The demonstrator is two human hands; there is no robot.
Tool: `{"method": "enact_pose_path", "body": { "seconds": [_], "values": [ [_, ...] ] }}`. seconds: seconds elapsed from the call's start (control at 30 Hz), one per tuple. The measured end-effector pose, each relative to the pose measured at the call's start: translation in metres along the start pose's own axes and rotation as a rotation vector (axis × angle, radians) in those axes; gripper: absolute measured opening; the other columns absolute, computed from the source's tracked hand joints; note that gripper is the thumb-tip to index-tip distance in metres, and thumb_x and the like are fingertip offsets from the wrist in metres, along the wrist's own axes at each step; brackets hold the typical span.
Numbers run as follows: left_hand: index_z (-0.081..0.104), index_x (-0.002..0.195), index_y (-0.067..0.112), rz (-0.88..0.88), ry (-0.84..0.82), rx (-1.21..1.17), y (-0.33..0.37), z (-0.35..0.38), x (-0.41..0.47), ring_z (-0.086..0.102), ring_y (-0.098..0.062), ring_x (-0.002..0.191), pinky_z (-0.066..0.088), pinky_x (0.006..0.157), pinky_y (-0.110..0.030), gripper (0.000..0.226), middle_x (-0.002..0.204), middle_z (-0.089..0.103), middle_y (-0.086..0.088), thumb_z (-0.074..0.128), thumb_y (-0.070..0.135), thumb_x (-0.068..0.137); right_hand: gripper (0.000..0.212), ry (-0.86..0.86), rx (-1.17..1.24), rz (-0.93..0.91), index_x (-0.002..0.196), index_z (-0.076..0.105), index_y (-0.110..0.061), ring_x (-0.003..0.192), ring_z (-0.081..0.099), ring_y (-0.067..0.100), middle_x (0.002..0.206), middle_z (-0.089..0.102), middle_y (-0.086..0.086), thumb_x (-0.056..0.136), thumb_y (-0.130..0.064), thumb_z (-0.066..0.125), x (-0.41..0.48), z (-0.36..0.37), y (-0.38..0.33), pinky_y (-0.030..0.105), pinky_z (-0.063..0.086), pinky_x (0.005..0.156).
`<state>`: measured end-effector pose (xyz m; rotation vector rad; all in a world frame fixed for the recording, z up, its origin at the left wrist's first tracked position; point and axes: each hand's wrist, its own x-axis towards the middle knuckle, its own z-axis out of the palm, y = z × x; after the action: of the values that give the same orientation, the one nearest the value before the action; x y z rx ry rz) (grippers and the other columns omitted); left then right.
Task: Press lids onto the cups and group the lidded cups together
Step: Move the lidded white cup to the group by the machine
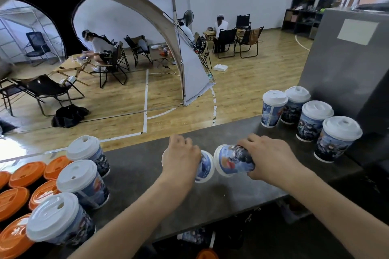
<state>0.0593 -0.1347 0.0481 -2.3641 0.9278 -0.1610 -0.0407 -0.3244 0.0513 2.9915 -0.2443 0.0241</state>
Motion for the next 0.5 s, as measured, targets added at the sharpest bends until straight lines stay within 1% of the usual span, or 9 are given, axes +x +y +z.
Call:
{"method": "enact_pose_path", "body": {
  "seconds": [0.07, 0.17, 0.3, 0.37, 0.43, 0.47, 0.5],
  "values": [
    [0.054, 0.133, 0.016, 0.039, -0.010, 0.042, 0.003, -0.004, 0.003, 0.053, -0.032, 0.118, 0.034, 0.102, -0.040, 0.035, 0.127, 0.057, -0.009, 0.059, 0.024, 0.099, 0.063, -0.016, -0.026, -0.004, 0.136, 0.044, -0.034, 0.111, 0.059, 0.019, 0.126, 0.051, -0.007, 0.080, -0.041, 0.073, 0.001, -0.002, -0.001, 0.031, 0.044, 0.077],
    [0.051, 0.135, 0.016, 0.041, 0.050, 0.065, -0.004, -0.008, 0.005, 0.053, -0.029, 0.118, 0.034, 0.101, -0.038, 0.038, 0.126, 0.057, -0.007, 0.059, 0.026, 0.099, 0.062, -0.014, -0.042, 0.056, 0.136, 0.046, -0.032, 0.109, 0.059, 0.020, 0.125, 0.051, -0.005, 0.080, -0.041, 0.072, -0.001, -0.005, 0.009, 0.031, 0.042, 0.075],
    [0.053, 0.132, 0.018, 0.065, 0.090, 0.026, 0.004, -0.010, 0.012, 0.054, -0.029, 0.115, 0.034, 0.097, -0.039, 0.037, 0.123, 0.058, -0.006, 0.059, 0.027, 0.097, 0.063, -0.007, -0.005, 0.072, 0.134, 0.047, -0.031, 0.110, 0.061, 0.021, 0.123, 0.054, -0.004, 0.078, -0.046, 0.073, -0.002, 0.010, 0.012, 0.033, 0.042, 0.078],
    [0.051, 0.135, 0.020, 0.081, 0.132, -0.010, 0.008, -0.010, 0.018, 0.053, -0.029, 0.117, 0.034, 0.097, -0.039, 0.043, 0.126, 0.057, -0.005, 0.061, 0.032, 0.096, 0.067, 0.015, 0.029, 0.117, 0.137, 0.046, -0.031, 0.114, 0.059, 0.021, 0.125, 0.054, -0.004, 0.078, -0.049, 0.072, -0.003, 0.019, 0.019, 0.033, 0.042, 0.085],
    [0.045, 0.144, 0.024, 0.060, 0.159, -0.123, 0.005, -0.003, 0.023, 0.052, -0.028, 0.122, 0.033, 0.100, -0.038, 0.059, 0.133, 0.056, -0.003, 0.063, 0.044, 0.092, 0.073, 0.014, 0.127, 0.187, 0.141, 0.044, -0.032, 0.118, 0.053, 0.019, 0.128, 0.055, -0.006, 0.077, -0.057, 0.070, -0.008, 0.025, 0.035, 0.035, 0.041, 0.096],
    [0.045, 0.146, 0.026, 0.038, 0.191, -0.227, 0.004, 0.002, 0.027, 0.053, -0.027, 0.122, 0.034, 0.100, -0.038, 0.066, 0.134, 0.058, -0.001, 0.065, 0.053, 0.088, 0.074, 0.018, 0.252, 0.243, 0.140, 0.046, -0.033, 0.116, 0.052, 0.016, 0.126, 0.057, -0.009, 0.076, -0.060, 0.071, -0.012, 0.030, 0.045, 0.034, 0.041, 0.097],
    [0.048, 0.145, 0.028, -0.006, 0.243, -0.368, 0.005, 0.012, 0.033, 0.056, -0.026, 0.119, 0.036, 0.098, -0.039, 0.072, 0.132, 0.061, 0.001, 0.068, 0.060, 0.083, 0.070, 0.033, 0.481, 0.314, 0.135, 0.051, -0.034, 0.110, 0.055, 0.012, 0.119, 0.060, -0.012, 0.074, -0.060, 0.075, -0.018, 0.033, 0.053, 0.031, 0.044, 0.094]
  ]
}}
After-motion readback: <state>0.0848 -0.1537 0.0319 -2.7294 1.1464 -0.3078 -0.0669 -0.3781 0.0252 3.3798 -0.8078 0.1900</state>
